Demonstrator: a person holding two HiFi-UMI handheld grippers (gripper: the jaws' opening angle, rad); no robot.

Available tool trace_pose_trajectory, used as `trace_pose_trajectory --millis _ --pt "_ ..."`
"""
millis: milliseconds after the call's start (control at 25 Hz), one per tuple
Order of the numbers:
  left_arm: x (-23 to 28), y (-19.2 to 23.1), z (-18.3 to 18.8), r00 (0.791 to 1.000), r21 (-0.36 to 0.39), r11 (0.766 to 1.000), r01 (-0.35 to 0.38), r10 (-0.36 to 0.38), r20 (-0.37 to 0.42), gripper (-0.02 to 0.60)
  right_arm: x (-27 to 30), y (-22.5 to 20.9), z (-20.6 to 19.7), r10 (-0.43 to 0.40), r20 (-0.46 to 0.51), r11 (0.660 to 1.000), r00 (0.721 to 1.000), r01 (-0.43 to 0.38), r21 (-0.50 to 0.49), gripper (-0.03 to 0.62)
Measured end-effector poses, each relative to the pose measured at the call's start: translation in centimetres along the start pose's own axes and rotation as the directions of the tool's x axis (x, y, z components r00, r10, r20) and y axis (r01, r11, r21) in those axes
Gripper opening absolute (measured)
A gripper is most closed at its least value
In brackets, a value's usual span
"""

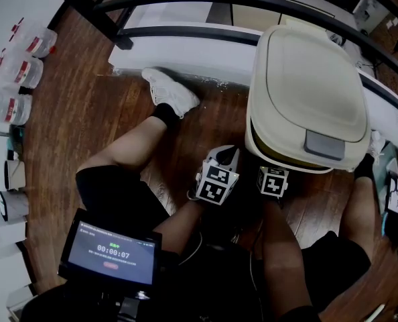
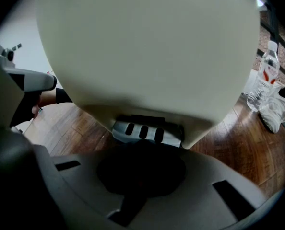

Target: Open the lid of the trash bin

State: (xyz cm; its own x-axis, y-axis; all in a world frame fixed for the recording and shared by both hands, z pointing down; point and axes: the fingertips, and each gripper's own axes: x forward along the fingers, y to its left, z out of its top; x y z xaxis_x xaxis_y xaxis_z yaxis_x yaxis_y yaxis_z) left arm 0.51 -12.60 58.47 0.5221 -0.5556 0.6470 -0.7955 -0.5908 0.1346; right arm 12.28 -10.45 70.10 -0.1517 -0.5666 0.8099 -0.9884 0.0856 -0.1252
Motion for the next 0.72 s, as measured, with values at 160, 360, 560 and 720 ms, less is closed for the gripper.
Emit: trace_pose_trajectory --millis 160,360,560,720 --pt "0.0 0.1 -0.2 1.0 -0.005 1.0 -0.005 0.005 -0.012 -0.002 -0.1 0.0 0.1 -0.002 0.005 1.0 1.0 0.002 0.03 0.005" --pt "-0.1 0.6 -1.0 0.998 -0.04 0.999 -0.026 0.024 -0.054 -0.002 -0.1 0.0 0.0 -0.007 0.001 0.999 1.0 0.007 0.031 0.005" --pt "0.7 0.9 -1.4 0.998 -0.05 0.998 -0.028 0.025 -0.061 -0.002 0.9 -0.4 -0.5 -0.012 -0.006 1.0 1.0 0.012 0.021 0.005" --pt "0.9 1.2 -1.7 0.996 -0.038 0.998 -0.046 0.043 -0.077 -0.002 1.4 -0.5 -0.8 -0.011 0.01 0.998 1.0 0.01 0.054 0.005"
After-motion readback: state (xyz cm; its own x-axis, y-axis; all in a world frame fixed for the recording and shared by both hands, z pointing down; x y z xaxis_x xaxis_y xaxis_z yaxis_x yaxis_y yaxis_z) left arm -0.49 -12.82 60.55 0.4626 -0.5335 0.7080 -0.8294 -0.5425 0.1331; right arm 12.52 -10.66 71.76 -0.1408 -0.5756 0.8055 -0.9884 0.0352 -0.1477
